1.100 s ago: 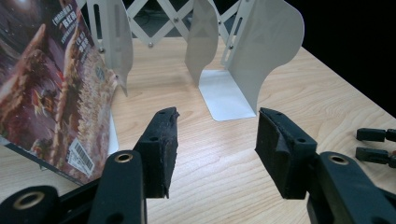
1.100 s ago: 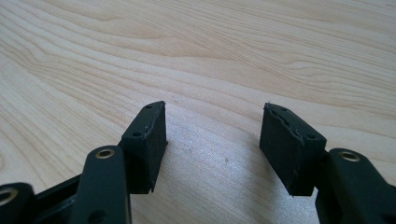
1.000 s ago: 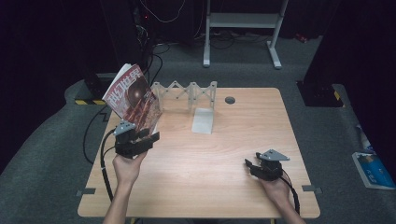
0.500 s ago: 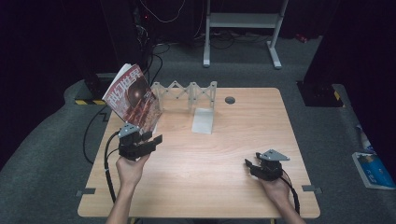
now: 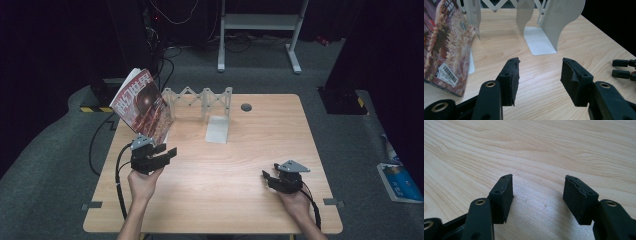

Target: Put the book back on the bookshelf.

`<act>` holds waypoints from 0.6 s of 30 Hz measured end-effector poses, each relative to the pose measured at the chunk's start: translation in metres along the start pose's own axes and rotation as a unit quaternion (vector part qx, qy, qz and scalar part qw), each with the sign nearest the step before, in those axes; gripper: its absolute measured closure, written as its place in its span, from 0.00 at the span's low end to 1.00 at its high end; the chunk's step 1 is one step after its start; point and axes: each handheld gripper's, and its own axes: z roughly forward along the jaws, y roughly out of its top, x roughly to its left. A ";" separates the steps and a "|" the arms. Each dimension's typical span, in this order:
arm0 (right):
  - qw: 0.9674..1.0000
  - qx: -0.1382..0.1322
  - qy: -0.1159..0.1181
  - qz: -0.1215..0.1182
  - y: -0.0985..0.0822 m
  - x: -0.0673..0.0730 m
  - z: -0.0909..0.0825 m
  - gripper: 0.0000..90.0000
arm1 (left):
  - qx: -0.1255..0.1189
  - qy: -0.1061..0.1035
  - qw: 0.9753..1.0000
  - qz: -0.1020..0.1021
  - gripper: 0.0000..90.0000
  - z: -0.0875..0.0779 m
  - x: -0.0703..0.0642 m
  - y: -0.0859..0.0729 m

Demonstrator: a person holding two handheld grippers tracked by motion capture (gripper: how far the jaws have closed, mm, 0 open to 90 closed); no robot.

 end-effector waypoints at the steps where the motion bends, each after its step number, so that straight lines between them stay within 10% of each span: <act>1: 1.000 0.000 0.000 0.000 0.000 0.000 0.000 0.46 | 0.000 0.000 1.000 0.000 0.54 0.000 0.000 0.000; 18: 1.000 0.000 0.001 0.000 0.000 0.000 0.000 0.46 | 0.015 -0.008 1.000 0.005 0.54 0.015 -0.007 -0.007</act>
